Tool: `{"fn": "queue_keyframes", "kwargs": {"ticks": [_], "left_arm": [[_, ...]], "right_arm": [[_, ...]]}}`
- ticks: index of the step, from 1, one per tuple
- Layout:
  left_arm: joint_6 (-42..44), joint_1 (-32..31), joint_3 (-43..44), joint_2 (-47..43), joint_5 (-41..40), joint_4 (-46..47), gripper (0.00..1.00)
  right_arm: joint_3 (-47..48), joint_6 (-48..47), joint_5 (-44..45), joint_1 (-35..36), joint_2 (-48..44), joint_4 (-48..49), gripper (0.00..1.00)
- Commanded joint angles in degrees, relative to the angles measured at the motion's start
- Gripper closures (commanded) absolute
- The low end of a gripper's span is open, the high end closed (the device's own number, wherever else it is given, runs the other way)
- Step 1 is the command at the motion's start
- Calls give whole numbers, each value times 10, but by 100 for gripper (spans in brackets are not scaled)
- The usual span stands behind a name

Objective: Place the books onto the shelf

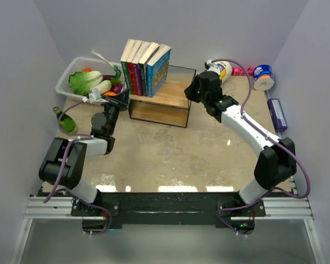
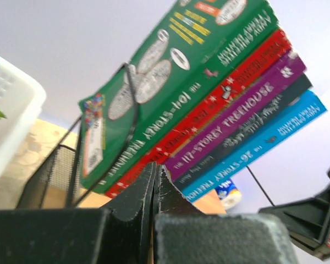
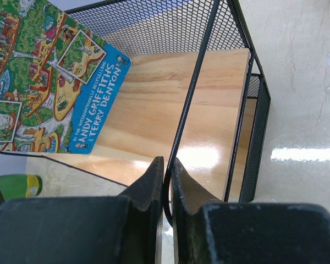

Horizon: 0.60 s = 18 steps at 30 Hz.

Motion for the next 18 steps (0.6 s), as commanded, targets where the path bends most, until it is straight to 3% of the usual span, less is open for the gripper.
{"fn": "queue_keyframes", "kwargs": {"ticks": [1, 8, 18], "left_arm": [[12, -38, 33, -25, 47, 169, 100], [117, -132, 94, -32, 76, 103, 100], [172, -185, 225, 40, 59, 43, 100]], "right_arm": [[17, -7, -27, 8, 25, 4, 97], [18, -5, -29, 9, 26, 1, 86], [16, -3, -31, 9, 23, 2, 84]]}}
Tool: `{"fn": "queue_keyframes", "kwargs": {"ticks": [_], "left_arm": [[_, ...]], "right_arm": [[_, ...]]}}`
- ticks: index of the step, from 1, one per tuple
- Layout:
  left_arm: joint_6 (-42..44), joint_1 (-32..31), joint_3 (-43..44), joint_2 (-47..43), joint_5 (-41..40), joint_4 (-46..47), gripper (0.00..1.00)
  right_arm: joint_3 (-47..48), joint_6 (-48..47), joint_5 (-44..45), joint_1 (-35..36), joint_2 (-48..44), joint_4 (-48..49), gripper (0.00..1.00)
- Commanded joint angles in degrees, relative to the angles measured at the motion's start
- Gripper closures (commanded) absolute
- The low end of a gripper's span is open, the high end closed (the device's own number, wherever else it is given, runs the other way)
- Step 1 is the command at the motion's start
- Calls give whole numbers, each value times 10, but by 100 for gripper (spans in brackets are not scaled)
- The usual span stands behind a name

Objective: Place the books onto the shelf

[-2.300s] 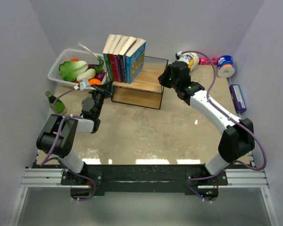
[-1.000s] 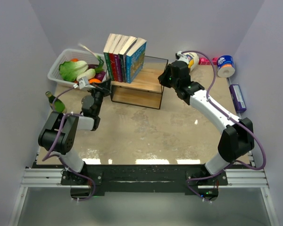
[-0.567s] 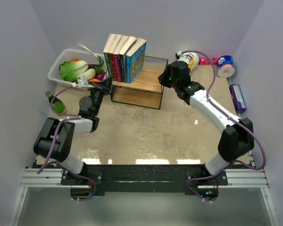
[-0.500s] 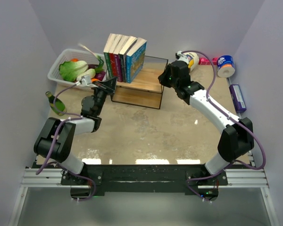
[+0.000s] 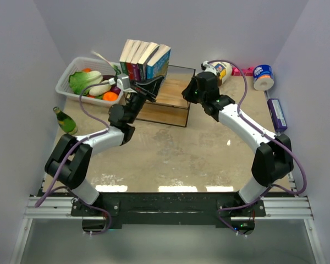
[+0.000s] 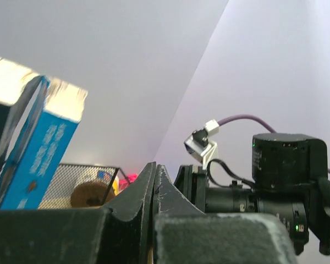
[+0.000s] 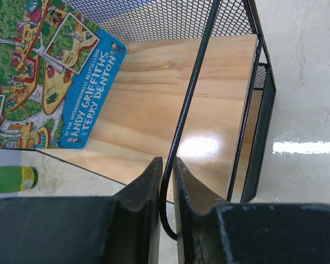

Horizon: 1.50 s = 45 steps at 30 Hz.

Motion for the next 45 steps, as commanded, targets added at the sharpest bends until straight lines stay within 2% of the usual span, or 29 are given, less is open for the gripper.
{"fn": "queue_keyframes", "kwargs": {"ticks": [1, 7, 12, 21, 26, 34, 45], "left_arm": [[58, -26, 69, 36, -21, 39, 100], [160, -59, 152, 68, -97, -55, 100], [265, -79, 206, 82, -213, -146, 100], [360, -94, 319, 134, -389, -294, 100], [405, -95, 349, 147, -458, -309, 100], [421, -94, 364, 148, -519, -311, 100], [438, -94, 367, 140, -535, -300, 98]], "right_arm": [[10, -1, -16, 7, 1, 3, 84], [11, -1, -15, 8, -1, 2, 84], [11, -2, -16, 7, -2, 1, 82], [10, -2, -16, 8, -4, -1, 80], [10, -4, -10, 8, -8, -2, 75], [10, -5, -9, 7, -14, -4, 69], [10, -4, -4, 8, -29, -9, 61]]}}
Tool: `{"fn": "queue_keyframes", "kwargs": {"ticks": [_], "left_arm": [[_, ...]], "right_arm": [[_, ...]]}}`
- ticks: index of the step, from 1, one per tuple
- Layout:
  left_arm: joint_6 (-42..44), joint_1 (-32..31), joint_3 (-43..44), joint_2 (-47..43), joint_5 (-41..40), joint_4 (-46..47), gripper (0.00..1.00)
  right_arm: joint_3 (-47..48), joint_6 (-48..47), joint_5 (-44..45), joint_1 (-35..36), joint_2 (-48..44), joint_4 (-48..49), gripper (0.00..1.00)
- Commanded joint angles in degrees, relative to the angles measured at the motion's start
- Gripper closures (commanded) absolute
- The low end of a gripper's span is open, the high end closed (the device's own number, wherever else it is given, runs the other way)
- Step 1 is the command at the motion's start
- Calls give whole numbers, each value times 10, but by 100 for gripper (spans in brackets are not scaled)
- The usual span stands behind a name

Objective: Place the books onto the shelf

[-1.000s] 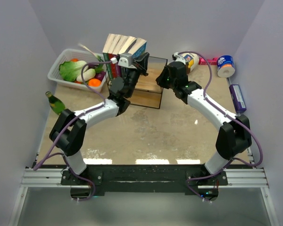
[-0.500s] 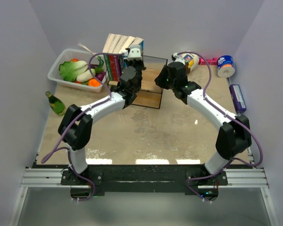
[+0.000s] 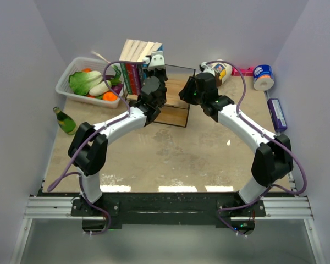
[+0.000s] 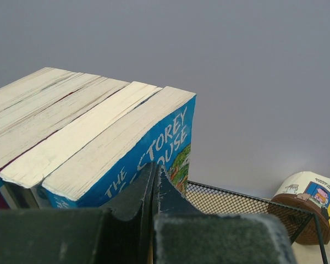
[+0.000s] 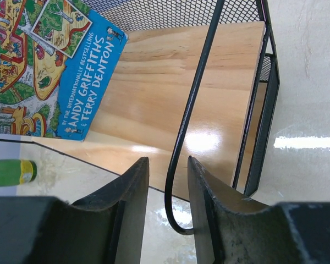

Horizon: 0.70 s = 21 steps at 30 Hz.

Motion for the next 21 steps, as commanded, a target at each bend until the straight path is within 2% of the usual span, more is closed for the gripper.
{"fn": "queue_keyframes", "kwargs": {"ticks": [1, 9, 21], "left_arm": [[19, 2, 23, -13, -39, 29, 98], [25, 1, 19, -28, -23, 34, 92], [29, -5, 11, -41, -18, 29, 87]], "right_arm": [[10, -4, -1, 3, -30, 2, 60], [14, 3, 0, 3, -50, -9, 49], [43, -11, 17, 3, -85, -61, 42]]}}
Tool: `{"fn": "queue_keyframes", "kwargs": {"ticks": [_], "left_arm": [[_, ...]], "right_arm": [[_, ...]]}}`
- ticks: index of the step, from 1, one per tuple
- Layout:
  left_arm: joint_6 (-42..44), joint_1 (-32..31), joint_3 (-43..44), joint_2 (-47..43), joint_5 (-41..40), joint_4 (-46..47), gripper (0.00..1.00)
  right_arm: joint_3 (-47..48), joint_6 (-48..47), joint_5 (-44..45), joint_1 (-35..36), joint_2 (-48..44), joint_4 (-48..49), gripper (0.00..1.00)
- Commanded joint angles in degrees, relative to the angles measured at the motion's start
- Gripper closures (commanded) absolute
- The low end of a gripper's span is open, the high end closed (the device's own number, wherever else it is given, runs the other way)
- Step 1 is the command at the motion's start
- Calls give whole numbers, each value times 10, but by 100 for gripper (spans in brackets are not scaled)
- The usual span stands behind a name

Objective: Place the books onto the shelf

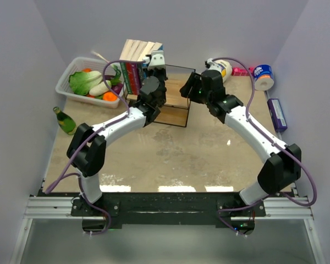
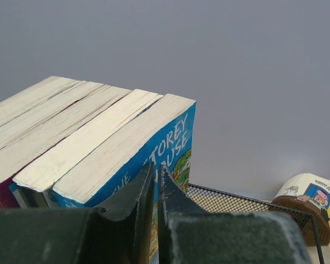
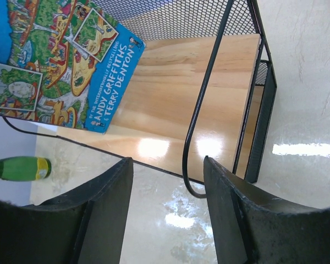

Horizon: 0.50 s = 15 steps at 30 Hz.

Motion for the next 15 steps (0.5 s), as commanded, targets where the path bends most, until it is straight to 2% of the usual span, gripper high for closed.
{"fn": "queue_keyframes", "kwargs": {"ticks": [1, 15], "left_arm": [[15, -3, 10, -34, -12, 29, 87], [13, -34, -28, -79, -4, 31, 82]], "right_arm": [[34, -14, 17, 3, -39, -26, 42], [6, -24, 39, 3, -132, -60, 40]]}}
